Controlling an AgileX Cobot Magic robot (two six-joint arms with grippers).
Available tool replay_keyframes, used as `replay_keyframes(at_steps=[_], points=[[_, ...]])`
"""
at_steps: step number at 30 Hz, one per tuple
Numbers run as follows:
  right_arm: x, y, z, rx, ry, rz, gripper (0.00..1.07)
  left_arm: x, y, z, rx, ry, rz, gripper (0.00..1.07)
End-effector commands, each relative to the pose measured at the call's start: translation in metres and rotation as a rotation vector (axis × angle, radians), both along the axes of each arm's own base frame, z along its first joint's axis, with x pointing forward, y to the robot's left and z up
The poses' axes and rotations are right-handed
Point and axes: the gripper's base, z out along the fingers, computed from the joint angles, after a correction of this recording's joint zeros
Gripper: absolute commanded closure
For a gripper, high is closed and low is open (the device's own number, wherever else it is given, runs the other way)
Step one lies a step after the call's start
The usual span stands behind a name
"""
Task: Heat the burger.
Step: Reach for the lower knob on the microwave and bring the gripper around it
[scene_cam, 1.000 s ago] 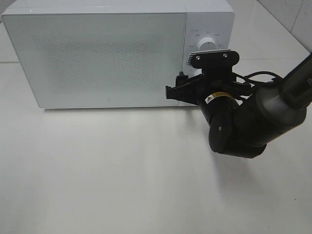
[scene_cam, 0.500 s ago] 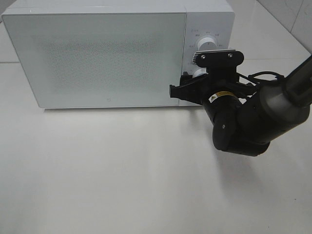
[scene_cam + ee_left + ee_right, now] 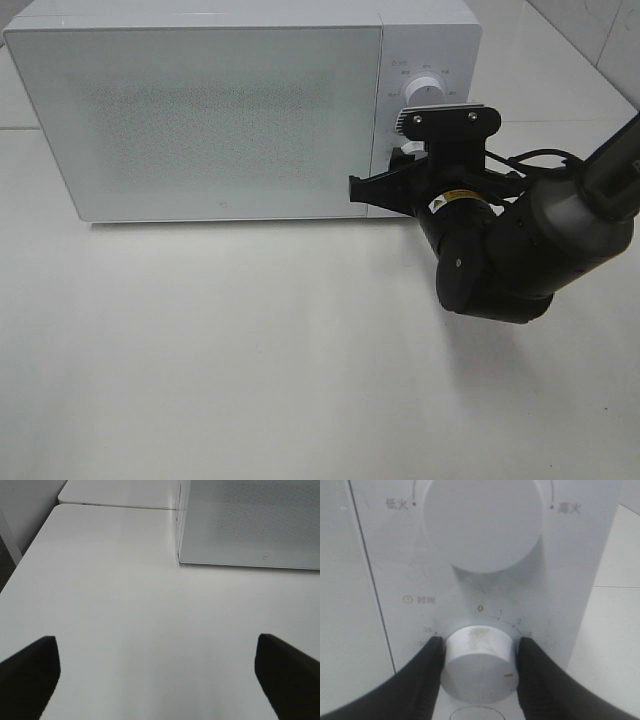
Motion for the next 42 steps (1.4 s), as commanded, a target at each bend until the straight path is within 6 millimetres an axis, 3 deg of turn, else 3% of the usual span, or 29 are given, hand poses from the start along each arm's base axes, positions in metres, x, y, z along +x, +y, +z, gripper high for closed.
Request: replay_keyframes(at_steps=[1,9,14,33,42], points=[[0.005,-0.001,0.008,-0.001,-0.057,0.0,1.07,-0.002,-0.001,-0.001,-0.005,-0.021,-0.002,0.09],[0.006,-0.001,0.009,0.01,-0.072,-0.007,1.07,-0.002,-0.001,-0.001,-0.005,-0.021,-0.002,0.09],[0.006,-0.001,0.012,0.113,-0.105,-0.019,1.07,-0.002,-0.001,-0.001,-0.005,-0.021,-0.002,0.09],[0.005,0.015,0.018,1.053,-0.051,-0.002,1.07,-0.002,-0.001,-0.001,-0.005,-0.021,-0.002,0.09],[0.005,0.016,0.019,1.379,-0.004,-0.045,1.07,-0.002,-0.001,-0.001,-0.005,-0.021,-0.002,0.09]])
